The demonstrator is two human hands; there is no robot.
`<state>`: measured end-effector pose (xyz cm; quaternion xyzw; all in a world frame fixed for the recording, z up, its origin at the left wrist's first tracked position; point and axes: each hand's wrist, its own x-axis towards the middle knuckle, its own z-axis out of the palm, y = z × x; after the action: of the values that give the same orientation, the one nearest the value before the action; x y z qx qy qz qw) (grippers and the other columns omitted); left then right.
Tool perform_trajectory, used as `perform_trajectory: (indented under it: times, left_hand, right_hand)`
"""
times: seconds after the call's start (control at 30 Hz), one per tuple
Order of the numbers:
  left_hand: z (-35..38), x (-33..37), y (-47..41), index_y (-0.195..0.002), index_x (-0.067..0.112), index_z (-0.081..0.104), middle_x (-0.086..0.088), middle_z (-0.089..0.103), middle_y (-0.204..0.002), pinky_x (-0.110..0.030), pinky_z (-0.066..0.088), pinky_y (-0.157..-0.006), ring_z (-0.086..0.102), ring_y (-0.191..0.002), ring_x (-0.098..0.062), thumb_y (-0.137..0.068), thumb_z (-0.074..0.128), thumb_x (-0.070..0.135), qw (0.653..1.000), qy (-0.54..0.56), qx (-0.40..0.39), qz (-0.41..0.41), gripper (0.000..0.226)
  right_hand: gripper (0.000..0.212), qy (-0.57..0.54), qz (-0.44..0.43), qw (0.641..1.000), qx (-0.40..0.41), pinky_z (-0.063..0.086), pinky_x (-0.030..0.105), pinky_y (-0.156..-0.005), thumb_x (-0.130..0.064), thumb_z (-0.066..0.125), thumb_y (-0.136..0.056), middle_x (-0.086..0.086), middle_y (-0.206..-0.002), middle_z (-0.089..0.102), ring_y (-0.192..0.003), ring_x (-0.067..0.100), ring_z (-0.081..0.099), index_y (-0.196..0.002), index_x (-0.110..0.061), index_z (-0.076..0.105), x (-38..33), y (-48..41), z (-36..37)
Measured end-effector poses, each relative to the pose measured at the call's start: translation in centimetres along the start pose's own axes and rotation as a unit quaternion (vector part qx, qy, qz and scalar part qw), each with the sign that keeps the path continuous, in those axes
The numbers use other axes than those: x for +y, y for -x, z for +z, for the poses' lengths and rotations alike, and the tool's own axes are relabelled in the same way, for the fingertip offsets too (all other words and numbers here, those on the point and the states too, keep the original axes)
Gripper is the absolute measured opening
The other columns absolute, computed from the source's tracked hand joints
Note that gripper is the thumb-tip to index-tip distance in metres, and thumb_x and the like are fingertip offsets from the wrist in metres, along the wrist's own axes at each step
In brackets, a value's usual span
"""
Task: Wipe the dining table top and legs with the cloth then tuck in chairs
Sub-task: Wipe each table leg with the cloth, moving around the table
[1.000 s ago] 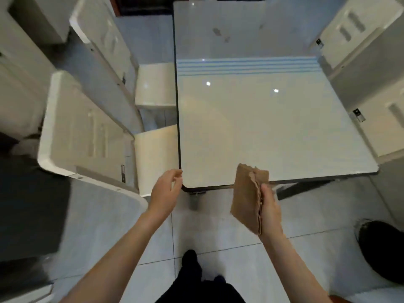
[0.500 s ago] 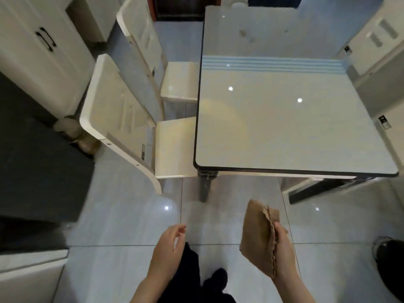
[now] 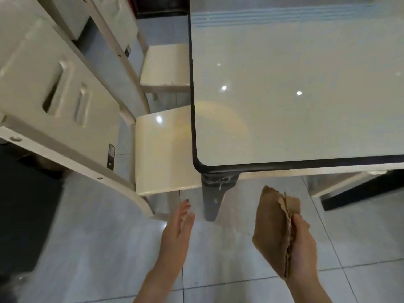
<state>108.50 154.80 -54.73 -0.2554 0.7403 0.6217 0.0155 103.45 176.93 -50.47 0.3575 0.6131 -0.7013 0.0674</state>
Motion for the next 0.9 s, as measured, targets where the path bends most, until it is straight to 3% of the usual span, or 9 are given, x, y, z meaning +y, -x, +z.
perform_trajectory:
  times: [0.1, 0.17, 0.27, 0.37, 0.5, 0.57, 0.63, 0.73, 0.9]
  left_hand:
    - [2.2, -4.9, -5.1, -0.127, 0.039, 0.047, 0.023, 0.052, -0.126, 0.000, 0.036, -0.084, 0.048, -0.116, 0.010, -0.084, 0.045, 0.054, 0.999, 0.032, -0.001, 0.039, 0.046]
    - [3.4, -7.9, -7.7, -0.131, 0.042, 0.042, 0.031, 0.047, -0.126, 0.004, 0.036, -0.079, 0.044, -0.115, 0.018, -0.083, 0.042, 0.055, 0.996, 0.044, -0.022, 0.071, 0.049]
    - [5.1, -11.5, -12.0, -0.137, 0.043, 0.037, 0.027, 0.045, -0.136, -0.009, 0.036, -0.097, 0.041, -0.125, 0.010, -0.087, 0.040, 0.066, 0.985, 0.049, -0.069, 0.148, 0.056]
    - [6.3, -13.8, -15.8, -0.134, 0.034, 0.045, 0.010, 0.053, -0.132, -0.028, 0.037, -0.106, 0.045, -0.126, -0.003, -0.087, 0.041, 0.062, 0.969, 0.050, -0.053, 0.236, 0.055]
    - [6.7, -14.9, -18.4, -0.112, 0.038, 0.054, 0.011, 0.054, -0.109, 0.000, 0.033, -0.088, 0.045, -0.105, 0.018, -0.091, 0.039, 0.058, 0.941, 0.033, -0.050, 0.333, 0.033]
    - [6.9, -15.3, -19.1, -0.106, 0.037, 0.056, 0.005, 0.053, -0.103, -0.017, 0.044, -0.091, 0.053, -0.101, 0.001, -0.084, 0.040, 0.065, 0.930, 0.049, -0.046, 0.361, 0.039]
    - [7.0, -15.4, -19.8, -0.099, 0.038, 0.058, 0.005, 0.054, -0.097, -0.032, 0.048, -0.092, 0.056, -0.098, -0.007, -0.078, 0.038, 0.069, 0.922, 0.046, -0.031, 0.383, 0.042]
    - [6.7, -15.1, -20.2, -0.093, 0.035, 0.057, 0.002, 0.056, -0.093, -0.033, 0.047, -0.089, 0.055, -0.095, -0.010, -0.081, 0.035, 0.072, 0.909, -0.006, -0.009, 0.418, 0.044]
    - [5.3, -14.2, -20.0, -0.084, 0.037, 0.048, 0.009, 0.049, -0.088, -0.008, 0.034, -0.073, 0.045, -0.088, 0.003, -0.094, 0.033, 0.050, 0.873, -0.130, 0.020, 0.469, 0.023]
  right_hand:
    - [0.040, -0.019, -0.051, 0.998, 0.007, 0.047, 0.055, -0.099, -0.066, 0.056, -0.081, 0.000, -0.104, 0.070, -0.104, 0.027, 0.063, -0.095, -0.032, 0.071, 5.3, -4.6, 3.1]
    - [0.031, -0.044, -0.071, 0.996, 0.001, 0.050, 0.046, -0.094, -0.052, 0.051, -0.093, -0.001, -0.095, 0.071, -0.101, 0.026, 0.064, -0.089, -0.029, 0.071, 8.3, -6.8, 4.9]
    - [0.037, -0.074, -0.100, 0.992, -0.036, 0.051, 0.040, -0.083, -0.043, 0.044, -0.099, -0.006, -0.077, 0.072, -0.091, 0.025, 0.065, -0.078, -0.030, 0.071, 12.0, -10.3, 7.3]
    - [0.032, -0.100, -0.162, 0.981, -0.048, 0.049, 0.039, -0.093, -0.041, 0.042, -0.100, 0.000, -0.095, 0.073, -0.098, 0.023, 0.066, -0.091, -0.029, 0.070, 14.8, -12.8, 9.0]
    - [0.031, -0.144, -0.252, 0.953, -0.091, 0.046, 0.047, -0.103, -0.041, 0.047, -0.098, 0.005, -0.104, 0.073, -0.104, 0.025, 0.066, -0.100, -0.023, 0.072, 16.7, -15.6, 10.8]
    - [0.034, -0.139, -0.312, 0.936, -0.088, 0.045, 0.043, -0.103, -0.040, 0.046, -0.098, 0.007, -0.112, 0.069, -0.109, 0.026, 0.062, -0.110, -0.018, 0.069, 17.0, -16.0, 11.2]
    - [0.033, -0.130, -0.380, 0.911, -0.091, 0.048, 0.029, -0.093, -0.040, 0.044, -0.099, -0.001, -0.106, 0.069, -0.105, 0.019, 0.062, -0.106, -0.018, 0.068, 16.6, -15.7, 11.5]
    - [0.027, -0.119, -0.494, 0.853, -0.118, 0.043, 0.004, -0.067, -0.032, 0.041, -0.102, -0.027, -0.074, 0.064, -0.081, -0.006, 0.062, -0.083, -0.027, 0.061, 15.7, -14.5, 13.0]
    - [0.038, -0.062, -0.659, 0.746, -0.073, 0.045, 0.019, -0.094, -0.039, 0.041, -0.098, -0.028, -0.116, 0.061, -0.110, -0.006, 0.057, -0.134, -0.030, 0.047, 18.3, -15.8, 17.0]
